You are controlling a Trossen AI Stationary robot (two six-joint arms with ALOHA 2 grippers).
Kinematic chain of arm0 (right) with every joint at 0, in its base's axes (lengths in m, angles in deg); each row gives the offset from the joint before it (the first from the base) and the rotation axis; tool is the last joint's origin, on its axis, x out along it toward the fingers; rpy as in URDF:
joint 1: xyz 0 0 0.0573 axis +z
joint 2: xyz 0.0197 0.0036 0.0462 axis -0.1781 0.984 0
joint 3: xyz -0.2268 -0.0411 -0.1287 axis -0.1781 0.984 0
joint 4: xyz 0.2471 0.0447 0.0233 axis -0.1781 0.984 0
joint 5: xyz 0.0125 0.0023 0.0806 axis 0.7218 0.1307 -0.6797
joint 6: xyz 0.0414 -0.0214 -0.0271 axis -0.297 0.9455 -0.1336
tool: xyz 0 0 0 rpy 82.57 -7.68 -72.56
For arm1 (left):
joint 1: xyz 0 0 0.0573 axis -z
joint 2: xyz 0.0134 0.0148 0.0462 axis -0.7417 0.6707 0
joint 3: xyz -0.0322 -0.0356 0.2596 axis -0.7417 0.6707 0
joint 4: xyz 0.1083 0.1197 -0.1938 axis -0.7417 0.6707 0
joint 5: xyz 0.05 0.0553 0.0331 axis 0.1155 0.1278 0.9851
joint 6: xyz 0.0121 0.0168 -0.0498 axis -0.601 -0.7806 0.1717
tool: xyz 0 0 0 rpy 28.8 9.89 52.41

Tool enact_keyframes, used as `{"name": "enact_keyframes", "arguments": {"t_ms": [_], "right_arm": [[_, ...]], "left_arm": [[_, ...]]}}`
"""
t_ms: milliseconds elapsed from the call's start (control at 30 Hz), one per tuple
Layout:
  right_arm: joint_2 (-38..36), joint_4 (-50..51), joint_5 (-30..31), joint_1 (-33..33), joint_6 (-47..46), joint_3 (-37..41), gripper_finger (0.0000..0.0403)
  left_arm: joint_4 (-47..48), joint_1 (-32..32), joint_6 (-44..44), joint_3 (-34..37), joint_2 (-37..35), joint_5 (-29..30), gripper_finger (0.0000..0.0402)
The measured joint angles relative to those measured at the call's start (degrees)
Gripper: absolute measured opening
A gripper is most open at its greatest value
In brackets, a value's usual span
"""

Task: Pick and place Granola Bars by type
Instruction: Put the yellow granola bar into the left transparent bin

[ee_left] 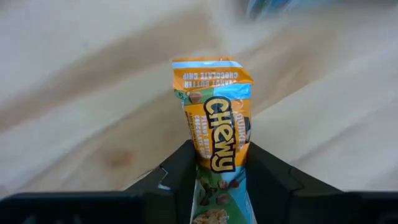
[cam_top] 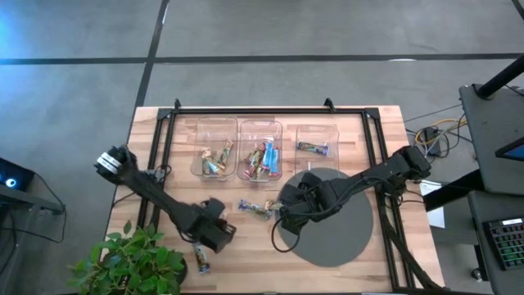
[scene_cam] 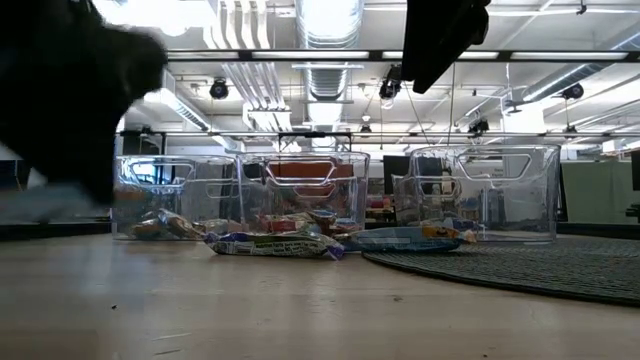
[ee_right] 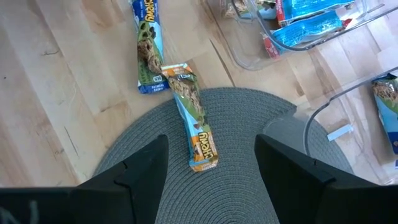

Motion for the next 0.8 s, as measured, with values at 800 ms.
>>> {"name": "enact_keyframes", "arguments": {"t_ms": [800], "right_arm": [[0.0,-0.8,1.2,-1.0,-0.2,0.0,0.0231]], "left_arm": [[7.2,-44.0,-35.7,1.1,-33.0,7.8,0.0103]]}}
